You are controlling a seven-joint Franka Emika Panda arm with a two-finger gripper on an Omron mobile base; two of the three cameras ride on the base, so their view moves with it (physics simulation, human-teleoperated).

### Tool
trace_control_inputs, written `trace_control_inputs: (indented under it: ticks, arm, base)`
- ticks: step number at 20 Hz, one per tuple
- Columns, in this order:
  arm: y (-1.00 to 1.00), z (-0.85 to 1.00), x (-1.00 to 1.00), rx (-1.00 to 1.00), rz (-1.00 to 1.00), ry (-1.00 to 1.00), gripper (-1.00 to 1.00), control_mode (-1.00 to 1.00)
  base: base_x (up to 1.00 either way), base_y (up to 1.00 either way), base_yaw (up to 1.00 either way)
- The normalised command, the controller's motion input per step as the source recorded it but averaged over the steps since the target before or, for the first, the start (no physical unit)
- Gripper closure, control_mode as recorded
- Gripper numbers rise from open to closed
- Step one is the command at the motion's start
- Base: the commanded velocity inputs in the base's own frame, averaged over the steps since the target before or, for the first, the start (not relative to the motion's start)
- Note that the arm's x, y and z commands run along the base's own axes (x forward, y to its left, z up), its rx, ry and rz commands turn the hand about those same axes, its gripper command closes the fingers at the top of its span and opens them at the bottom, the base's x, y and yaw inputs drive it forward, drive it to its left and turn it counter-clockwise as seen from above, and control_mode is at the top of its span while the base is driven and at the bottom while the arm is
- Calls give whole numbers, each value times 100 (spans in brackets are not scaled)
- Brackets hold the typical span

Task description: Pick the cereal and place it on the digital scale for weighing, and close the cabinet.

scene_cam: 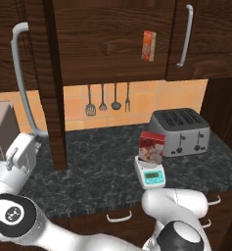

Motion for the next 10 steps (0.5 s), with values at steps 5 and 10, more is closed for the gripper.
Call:
trace_control_inputs:
  ticks: [5, 10]
  arm:
    - [-100, 5, 52, 24, -5, 2, -100, -100]
    - [-100, 22, 3, 34, -3, 0, -100, -100]
  base:
    - [0, 0, 0]
    - [0, 0, 0]
